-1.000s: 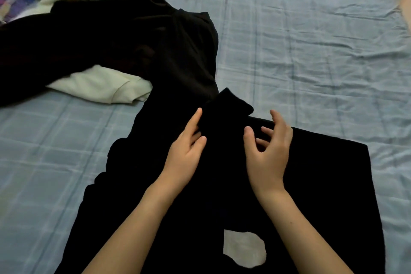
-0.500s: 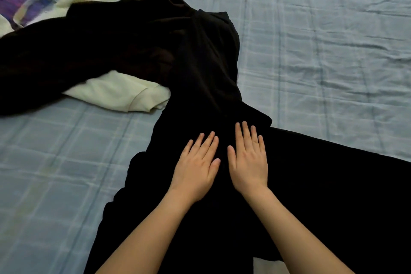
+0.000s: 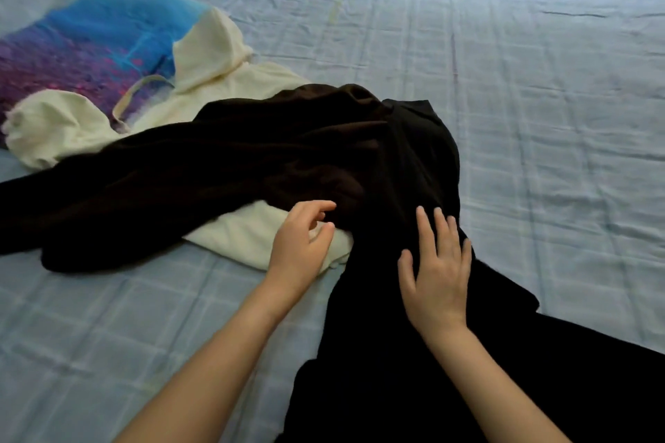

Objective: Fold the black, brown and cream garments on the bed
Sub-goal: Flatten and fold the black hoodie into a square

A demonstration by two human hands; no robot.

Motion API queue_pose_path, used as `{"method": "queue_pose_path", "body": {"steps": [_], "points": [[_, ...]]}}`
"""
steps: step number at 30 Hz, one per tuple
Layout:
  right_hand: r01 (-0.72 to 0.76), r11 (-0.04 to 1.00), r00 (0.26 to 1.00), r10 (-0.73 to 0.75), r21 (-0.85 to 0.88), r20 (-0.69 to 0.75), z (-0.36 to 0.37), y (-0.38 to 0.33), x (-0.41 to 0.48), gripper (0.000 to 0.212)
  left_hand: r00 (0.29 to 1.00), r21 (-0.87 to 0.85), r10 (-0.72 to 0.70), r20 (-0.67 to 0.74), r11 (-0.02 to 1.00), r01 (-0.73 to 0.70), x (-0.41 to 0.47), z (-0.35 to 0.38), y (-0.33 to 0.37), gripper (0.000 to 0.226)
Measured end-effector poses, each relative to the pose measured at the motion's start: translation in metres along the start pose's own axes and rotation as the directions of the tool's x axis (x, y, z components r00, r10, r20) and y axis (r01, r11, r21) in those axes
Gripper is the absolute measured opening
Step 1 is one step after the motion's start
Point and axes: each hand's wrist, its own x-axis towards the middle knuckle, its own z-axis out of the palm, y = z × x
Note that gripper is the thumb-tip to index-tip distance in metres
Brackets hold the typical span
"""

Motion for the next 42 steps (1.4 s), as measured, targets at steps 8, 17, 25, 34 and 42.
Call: {"method": "queue_pose_path", "body": {"steps": [8,17,25,34,42], "points": [[-0.149,0.956,0.986,0.125,0.254,0.108,0.004,0.027,0.137,0.053,0.995,-0.139,0.030,0.099,0.990,-0.016,0.103,0.045,0.023,0.033],[-0.390,0.847,0.892,0.251,0.361,0.376,0.010,0.071,0.196,0.058,0.983,-0.125,-0.043,0.179,0.990,0.066,0.149,0.081,0.033,0.040],[-0.410,0.717,0.908,0.266,0.564,0.323,-0.040,0.083,0.162,0.059,0.936,-0.550,-0.032,0.351,0.802,0.234,0.124,0.053,0.039,0.043],[-0.302,0.588,0.947,0.091,0.750,0.309,-0.127,0.086,0.095,0.064,0.853,-0.541,0.073,0.518,0.800,0.260,0.059,0.035,0.074,0.074],[-0.296,0.532,0.931,-0.024,0.794,0.364,-0.221,0.092,-0.041,0.071,0.781,-0.564,0.149,0.606,0.773,0.290,-0.102,0.012,0.102,0.075]]}}
